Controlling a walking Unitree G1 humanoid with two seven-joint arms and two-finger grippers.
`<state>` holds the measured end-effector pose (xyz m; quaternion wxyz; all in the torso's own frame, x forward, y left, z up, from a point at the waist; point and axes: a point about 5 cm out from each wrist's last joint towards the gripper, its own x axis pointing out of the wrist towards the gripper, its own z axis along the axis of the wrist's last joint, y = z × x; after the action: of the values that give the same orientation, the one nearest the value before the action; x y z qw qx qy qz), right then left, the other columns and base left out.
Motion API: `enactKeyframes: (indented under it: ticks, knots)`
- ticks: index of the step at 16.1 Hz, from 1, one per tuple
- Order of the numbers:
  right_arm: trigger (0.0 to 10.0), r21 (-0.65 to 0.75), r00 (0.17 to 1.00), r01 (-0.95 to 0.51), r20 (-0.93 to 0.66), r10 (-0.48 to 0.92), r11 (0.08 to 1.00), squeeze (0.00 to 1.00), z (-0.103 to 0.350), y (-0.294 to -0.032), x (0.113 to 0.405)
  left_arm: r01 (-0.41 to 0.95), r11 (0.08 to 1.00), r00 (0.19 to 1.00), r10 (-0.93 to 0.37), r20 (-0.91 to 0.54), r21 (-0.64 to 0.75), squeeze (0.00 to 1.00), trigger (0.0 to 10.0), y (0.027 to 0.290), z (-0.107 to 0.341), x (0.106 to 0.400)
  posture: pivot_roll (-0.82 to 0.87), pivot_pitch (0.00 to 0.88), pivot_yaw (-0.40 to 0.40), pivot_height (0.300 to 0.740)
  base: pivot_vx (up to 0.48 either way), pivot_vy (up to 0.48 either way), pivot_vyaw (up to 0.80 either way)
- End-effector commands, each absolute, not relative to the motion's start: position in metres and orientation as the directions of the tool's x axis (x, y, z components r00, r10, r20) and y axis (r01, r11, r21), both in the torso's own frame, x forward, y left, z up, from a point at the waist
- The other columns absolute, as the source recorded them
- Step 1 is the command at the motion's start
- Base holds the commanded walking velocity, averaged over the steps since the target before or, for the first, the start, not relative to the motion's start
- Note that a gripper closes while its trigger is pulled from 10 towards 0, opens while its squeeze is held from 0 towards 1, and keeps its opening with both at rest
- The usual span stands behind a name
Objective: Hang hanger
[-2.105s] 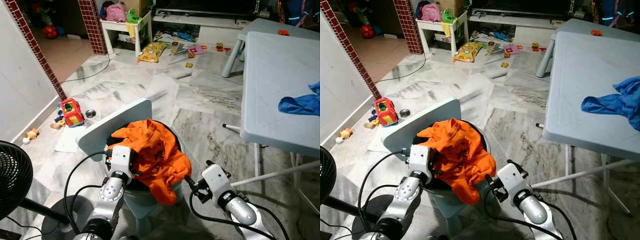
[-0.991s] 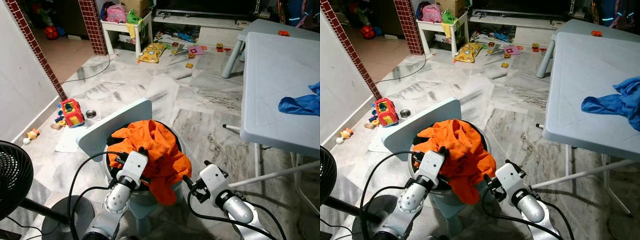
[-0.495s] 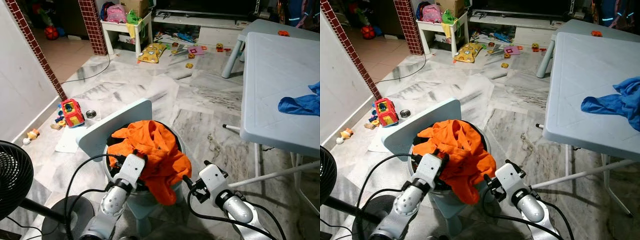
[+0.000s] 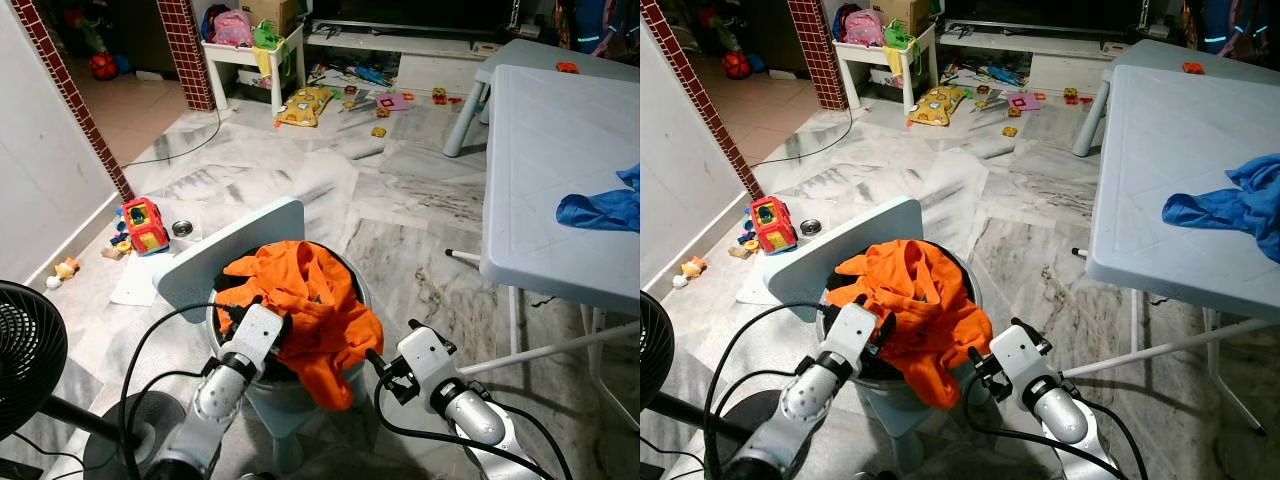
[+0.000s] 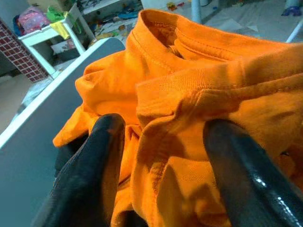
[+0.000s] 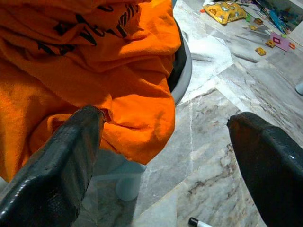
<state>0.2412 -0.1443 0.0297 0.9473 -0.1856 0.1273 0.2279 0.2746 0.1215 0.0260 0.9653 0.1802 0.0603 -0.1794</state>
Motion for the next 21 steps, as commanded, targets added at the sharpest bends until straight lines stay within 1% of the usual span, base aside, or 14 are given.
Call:
enactKeyframes:
  ticks: [1,2,5,6,7,8,9,14,21]
  knots:
    - [10.0,-0.297,0.859,-0.489,-0.328,0.393,0.821,0.00,0.029,-0.142,0.242,0.383,0.865,0.920,-0.329,-0.212,0.325,1.00,10.0,0.124,0.023,0.274,-0.18,0.052,0.042,0.740,0.000,0.000,0.00]
    - [10.0,-0.297,0.859,-0.489,-0.328,0.393,0.820,0.00,0.028,-0.142,0.241,0.443,0.843,0.892,-0.381,-0.245,0.304,0.00,10.0,0.118,0.020,0.275,-0.18,0.052,0.042,0.740,0.000,0.000,0.00]
    - [10.0,-0.297,0.859,-0.489,-0.329,0.393,0.820,0.00,0.028,-0.142,0.242,0.514,0.812,0.851,-0.445,-0.278,0.275,0.00,10.0,0.110,0.016,0.274,-0.18,0.051,0.045,0.740,0.000,0.000,0.00]
    - [10.0,-0.297,0.859,-0.488,-0.328,0.392,0.820,0.00,0.028,-0.142,0.241,0.529,0.805,0.841,-0.456,-0.290,0.270,0.00,7.2,0.109,0.015,0.273,-0.18,0.051,0.045,0.740,0.000,0.000,0.00]
    - [10.0,-0.298,0.860,-0.488,-0.328,0.392,0.821,0.00,0.028,-0.142,0.242,0.549,0.793,0.827,-0.467,-0.314,0.266,0.00,3.8,0.109,0.011,0.273,-0.19,0.050,0.045,0.740,0.000,0.000,0.00]
    - [10.0,-0.299,0.860,-0.487,-0.328,0.391,0.821,0.00,0.028,-0.142,0.242,0.555,0.787,0.822,-0.468,-0.325,0.268,0.00,3.1,0.109,0.010,0.274,-0.18,0.049,0.044,0.740,0.000,0.000,0.00]
    - [10.0,-0.299,0.860,-0.486,-0.328,0.390,0.821,0.00,0.028,-0.142,0.242,0.567,0.778,0.813,-0.475,-0.337,0.271,0.00,0.0,0.109,0.009,0.274,-0.18,0.049,0.044,0.740,0.000,0.000,0.00]
    - [10.0,-0.299,0.860,-0.485,-0.330,0.388,0.822,0.00,0.027,-0.142,0.241,0.583,0.762,0.797,-0.469,-0.381,0.282,0.00,0.0,0.117,0.003,0.276,-0.19,0.049,0.047,0.740,0.000,0.000,0.00]
    - [10.0,-0.298,0.858,-0.490,-0.333,0.392,0.819,0.00,0.026,-0.141,0.241,0.598,0.753,0.785,-0.479,-0.394,0.275,0.00,0.0,0.116,-0.001,0.274,-0.18,0.049,0.047,0.740,0.000,0.000,0.00]
